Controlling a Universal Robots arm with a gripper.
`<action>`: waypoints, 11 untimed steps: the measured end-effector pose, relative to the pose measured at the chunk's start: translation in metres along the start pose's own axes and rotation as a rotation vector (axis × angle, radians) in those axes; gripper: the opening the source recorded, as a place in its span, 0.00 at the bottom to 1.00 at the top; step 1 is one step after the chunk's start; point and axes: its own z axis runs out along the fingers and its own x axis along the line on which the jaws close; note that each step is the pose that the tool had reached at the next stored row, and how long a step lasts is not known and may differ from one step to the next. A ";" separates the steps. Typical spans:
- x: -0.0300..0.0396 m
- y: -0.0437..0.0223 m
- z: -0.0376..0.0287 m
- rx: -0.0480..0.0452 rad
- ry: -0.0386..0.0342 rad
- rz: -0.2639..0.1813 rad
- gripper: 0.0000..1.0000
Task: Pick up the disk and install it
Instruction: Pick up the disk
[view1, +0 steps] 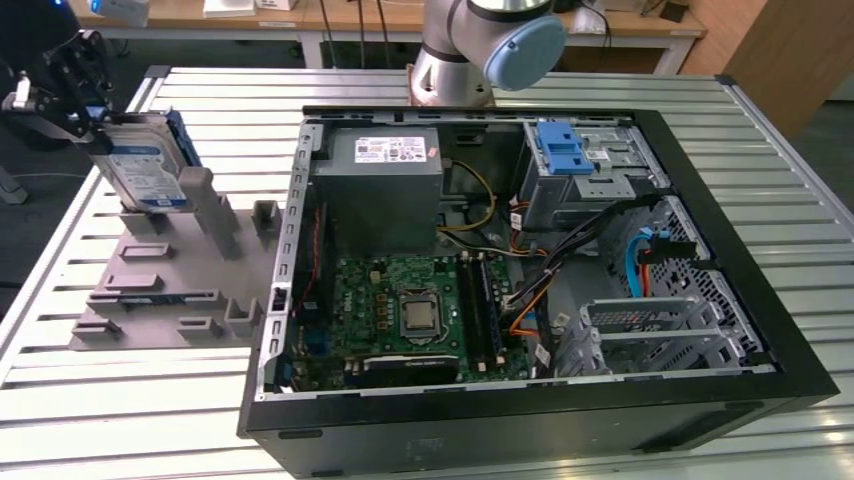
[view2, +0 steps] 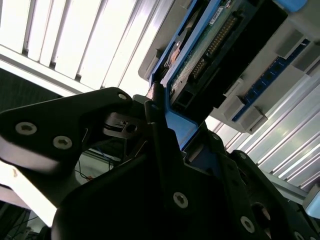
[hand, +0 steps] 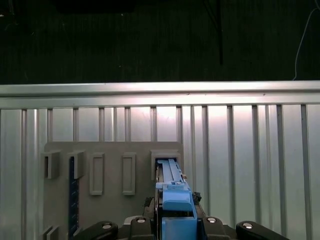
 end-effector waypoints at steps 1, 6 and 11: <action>0.0000 0.0000 -0.0005 0.0000 0.0000 0.000 0.36; -0.0001 0.0001 -0.0031 0.0001 0.0000 0.000 0.36; -0.0002 0.0001 -0.0056 0.0001 0.0000 0.000 0.36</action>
